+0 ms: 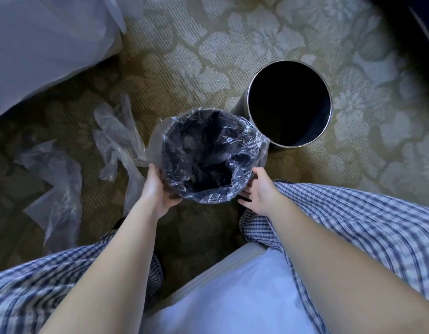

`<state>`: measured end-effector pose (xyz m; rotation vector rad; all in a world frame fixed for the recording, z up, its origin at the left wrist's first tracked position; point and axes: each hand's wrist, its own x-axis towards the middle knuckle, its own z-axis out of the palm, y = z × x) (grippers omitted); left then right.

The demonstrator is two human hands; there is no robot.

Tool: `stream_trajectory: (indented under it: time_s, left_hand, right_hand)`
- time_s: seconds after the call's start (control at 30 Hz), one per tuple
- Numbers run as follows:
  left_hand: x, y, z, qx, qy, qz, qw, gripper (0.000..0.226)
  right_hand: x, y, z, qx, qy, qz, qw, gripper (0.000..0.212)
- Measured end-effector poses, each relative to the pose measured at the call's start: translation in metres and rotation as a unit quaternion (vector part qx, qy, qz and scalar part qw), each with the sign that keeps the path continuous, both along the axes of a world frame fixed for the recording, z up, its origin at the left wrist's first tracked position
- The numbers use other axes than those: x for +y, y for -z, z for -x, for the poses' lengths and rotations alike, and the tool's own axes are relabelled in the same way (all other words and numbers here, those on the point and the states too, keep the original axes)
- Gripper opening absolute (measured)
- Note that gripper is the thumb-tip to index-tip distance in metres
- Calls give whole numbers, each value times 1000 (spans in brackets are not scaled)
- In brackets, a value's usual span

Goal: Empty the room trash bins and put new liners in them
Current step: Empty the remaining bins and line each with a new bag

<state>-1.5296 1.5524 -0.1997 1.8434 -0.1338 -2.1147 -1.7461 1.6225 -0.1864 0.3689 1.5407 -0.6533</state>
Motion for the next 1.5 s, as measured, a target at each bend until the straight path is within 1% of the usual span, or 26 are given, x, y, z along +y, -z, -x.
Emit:
stream_trajectory:
  time_s: [0.1,0.17,0.23,0.27,0.3,0.37,0.4,0.43,0.5,0.53,0.6,0.63,0.73,0.8,0.83,0.9,0.93,1.0,1.03,1.13,1.2,1.27,1.3,1.37,1.43,1.5]
  left_hand:
    - [-7,8,-2,9,-12,11,1000,65]
    - [-15,11,-4,18,-4,23,1000,67]
    - [-24,12,-4,-2,-3,32,999,65]
    - [-29,13,-3,-24,-6,40,999,61]
    - [-33,14,-1,-59,-11,49,997,58]
    - [-39,14,4,-147,-27,75,986,52]
    - [-41,13,6,-190,-36,95,976,49]
    - [-43,13,8,-224,-43,116,967,45]
    - [-43,12,12,-237,-50,147,959,36]
    - [-43,12,16,-227,-52,163,959,28]
    - [-44,11,22,-208,-20,186,960,17]
    - [-45,10,23,-194,2,189,962,20]
    - [-47,16,22,-169,29,170,970,38]
    - [-46,19,19,-154,29,132,979,44]
    - [-45,20,18,-146,30,111,983,47]
    - [-44,21,19,-136,32,75,987,51]
    - [-44,22,18,-134,31,66,988,53]
    - [-42,24,19,-127,32,55,990,55]
    - [-41,24,20,-124,38,56,990,57]
    - [-39,23,20,-121,45,47,991,62]
    - [-41,18,18,-130,67,39,989,65]
    - [-47,18,15,-155,92,29,983,66]
    - [-50,18,15,-183,96,31,978,63]
    - [-59,15,16,-265,112,62,956,54]
    - [-70,8,22,-309,155,167,924,45]
    - [-77,3,27,-294,214,290,885,41]
  right_hand:
    - [-4,11,4,8,17,-20,1000,57]
    - [-11,11,8,19,-6,-65,998,55]
    - [-20,8,9,65,-48,-113,990,47]
    - [-24,7,10,119,-73,-123,983,43]
    - [-28,10,12,208,-90,-122,966,38]
    - [-35,11,16,389,-76,-85,914,18]
    - [-38,6,16,434,-37,-50,899,10]
    - [-42,2,17,444,7,-12,896,9]
    - [-45,-1,19,407,66,54,910,21]
    - [-47,-2,18,381,54,67,921,27]
    - [-49,-1,17,346,9,63,936,26]
    - [-49,2,19,332,21,55,941,21]
    - [-51,4,26,244,180,38,952,8]
    - [-47,13,34,195,298,32,934,4]
    - [-43,16,38,181,315,34,931,5]
    - [-35,27,41,181,267,54,945,29]
    - [-36,29,40,151,230,49,960,35]
    - [-37,35,38,117,187,14,975,20]
    - [-38,36,37,101,162,27,981,18]
    - [-48,38,33,58,120,41,990,39]
    - [-52,33,32,51,16,7,999,57]
    - [-61,25,31,102,-70,-40,991,61]
    - [-67,19,31,168,-103,-55,979,57]
    - [-75,6,27,317,-184,-58,928,49]
    - [-76,-12,22,461,-299,-3,836,39]
    - [-72,-29,9,562,-352,142,735,30]
